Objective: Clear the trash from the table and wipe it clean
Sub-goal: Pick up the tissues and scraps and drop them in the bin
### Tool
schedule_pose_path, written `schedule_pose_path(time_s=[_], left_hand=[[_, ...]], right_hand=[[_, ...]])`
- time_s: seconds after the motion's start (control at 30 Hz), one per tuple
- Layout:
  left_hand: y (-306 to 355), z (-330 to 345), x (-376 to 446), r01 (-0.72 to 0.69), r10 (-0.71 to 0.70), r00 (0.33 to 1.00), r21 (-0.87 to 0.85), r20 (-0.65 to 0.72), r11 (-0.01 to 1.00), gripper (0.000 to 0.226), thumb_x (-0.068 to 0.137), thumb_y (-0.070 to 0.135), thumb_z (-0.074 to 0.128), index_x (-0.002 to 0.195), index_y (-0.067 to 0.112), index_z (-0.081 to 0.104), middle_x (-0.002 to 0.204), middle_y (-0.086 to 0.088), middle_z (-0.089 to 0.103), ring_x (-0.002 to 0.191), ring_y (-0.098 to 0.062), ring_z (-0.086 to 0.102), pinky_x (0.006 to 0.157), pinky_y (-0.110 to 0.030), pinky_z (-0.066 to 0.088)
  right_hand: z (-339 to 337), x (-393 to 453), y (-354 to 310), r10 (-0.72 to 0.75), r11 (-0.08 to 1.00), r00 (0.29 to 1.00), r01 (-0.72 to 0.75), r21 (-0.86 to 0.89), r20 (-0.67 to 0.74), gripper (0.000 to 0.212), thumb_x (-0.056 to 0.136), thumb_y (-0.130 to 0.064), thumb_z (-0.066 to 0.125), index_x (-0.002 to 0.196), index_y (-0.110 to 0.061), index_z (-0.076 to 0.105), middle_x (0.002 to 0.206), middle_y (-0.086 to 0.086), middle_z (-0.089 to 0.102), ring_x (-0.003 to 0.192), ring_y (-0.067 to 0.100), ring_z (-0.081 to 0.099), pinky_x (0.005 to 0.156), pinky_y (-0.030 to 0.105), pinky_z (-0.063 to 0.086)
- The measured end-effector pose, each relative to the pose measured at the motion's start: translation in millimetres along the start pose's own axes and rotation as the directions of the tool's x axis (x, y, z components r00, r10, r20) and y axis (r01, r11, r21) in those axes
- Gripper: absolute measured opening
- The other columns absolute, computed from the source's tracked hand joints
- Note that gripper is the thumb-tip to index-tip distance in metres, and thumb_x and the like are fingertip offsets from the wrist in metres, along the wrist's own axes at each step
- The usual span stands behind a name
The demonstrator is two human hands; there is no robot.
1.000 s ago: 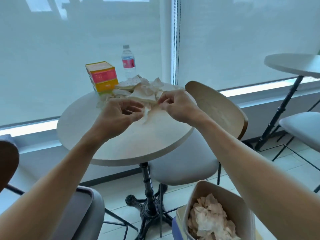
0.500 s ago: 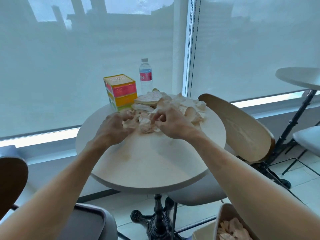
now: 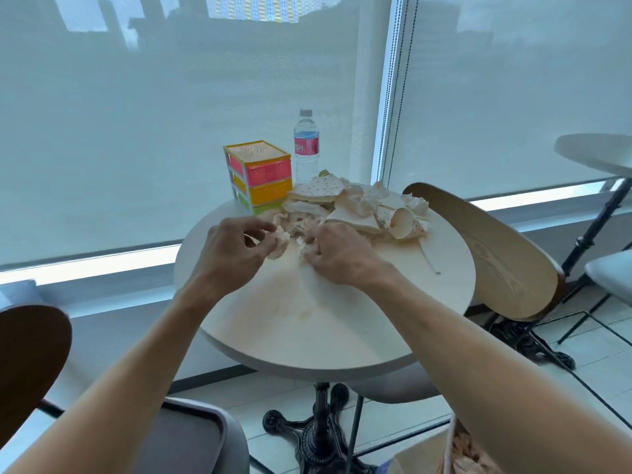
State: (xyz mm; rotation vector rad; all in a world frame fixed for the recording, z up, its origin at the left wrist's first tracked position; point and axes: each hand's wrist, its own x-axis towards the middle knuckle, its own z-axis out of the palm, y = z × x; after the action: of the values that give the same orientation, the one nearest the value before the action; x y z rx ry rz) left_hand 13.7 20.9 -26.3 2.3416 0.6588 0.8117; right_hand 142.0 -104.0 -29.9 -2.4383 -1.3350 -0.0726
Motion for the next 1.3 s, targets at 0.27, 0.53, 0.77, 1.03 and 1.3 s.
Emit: schedule_pose_path(time_s=[0.27, 0.53, 0.77, 1.03, 1.3], left_hand=[[5, -6, -16, 0.022, -0.022, 1.0, -0.079, 0.007, 0.997, 0.02, 0.085, 0.033, 0.074, 0.103, 0.026, 0.074, 0.089, 0.008, 0.071, 0.073, -0.002, 0.063, 0.052, -0.003, 0.04], [33, 8, -36, 0.011, 0.001, 0.999, -0.229, 0.053, 0.973, 0.018, 0.083, 0.027, 0.075, 0.102, 0.024, 0.075, 0.09, 0.006, 0.071, 0.079, -0.01, 0.065, 0.067, -0.02, 0.046], [87, 31, -65, 0.001, 0.043, 0.993, -0.358, 0.113, 0.934, 0.017, 0.085, 0.021, 0.072, 0.102, 0.022, 0.073, 0.093, 0.004, 0.07, 0.08, -0.006, 0.066, 0.062, -0.01, 0.049], [142, 74, -109, 0.017, 0.071, 0.979, -0.424, 0.19, 0.906, 0.016, 0.085, 0.024, 0.073, 0.1, 0.028, 0.073, 0.091, 0.003, 0.073, 0.08, -0.006, 0.067, 0.07, -0.016, 0.053], [185, 116, -149, 0.026, 0.095, 0.963, -0.436, 0.253, 0.9, 0.019, 0.084, 0.022, 0.074, 0.102, 0.025, 0.073, 0.092, 0.0, 0.074, 0.085, -0.014, 0.07, 0.076, -0.025, 0.057]], right_hand=[[-32, -21, -9, 0.024, 0.917, 0.983, 0.051, 0.396, -0.183, 0.015, 0.094, -0.027, 0.062, 0.103, -0.019, 0.07, 0.078, -0.007, 0.062, 0.071, 0.009, 0.06, 0.067, 0.025, 0.051], [-63, -71, 21, 0.081, 0.88, 0.97, 0.038, 0.473, -0.229, 0.019, 0.092, -0.038, 0.064, 0.107, -0.027, 0.069, 0.077, -0.013, 0.059, 0.059, -0.004, 0.052, 0.052, 0.006, 0.038], [-81, -134, 77, 0.18, 0.848, 0.963, -0.047, 0.528, -0.203, 0.018, 0.09, -0.044, 0.065, 0.102, -0.03, 0.069, 0.081, -0.008, 0.067, 0.058, -0.005, 0.052, 0.058, 0.012, 0.04], [-73, -203, 145, 0.277, 0.769, 0.957, -0.165, 0.617, -0.09, 0.028, 0.086, -0.055, 0.064, 0.103, -0.033, 0.068, 0.086, -0.005, 0.07, 0.08, 0.008, 0.066, 0.075, 0.029, 0.056], [-49, -271, 198, 0.32, 0.74, 0.93, -0.366, 0.565, 0.183, 0.027, 0.088, -0.053, 0.063, 0.098, -0.028, 0.068, 0.08, -0.008, 0.067, 0.065, 0.002, 0.058, 0.062, 0.018, 0.041]])
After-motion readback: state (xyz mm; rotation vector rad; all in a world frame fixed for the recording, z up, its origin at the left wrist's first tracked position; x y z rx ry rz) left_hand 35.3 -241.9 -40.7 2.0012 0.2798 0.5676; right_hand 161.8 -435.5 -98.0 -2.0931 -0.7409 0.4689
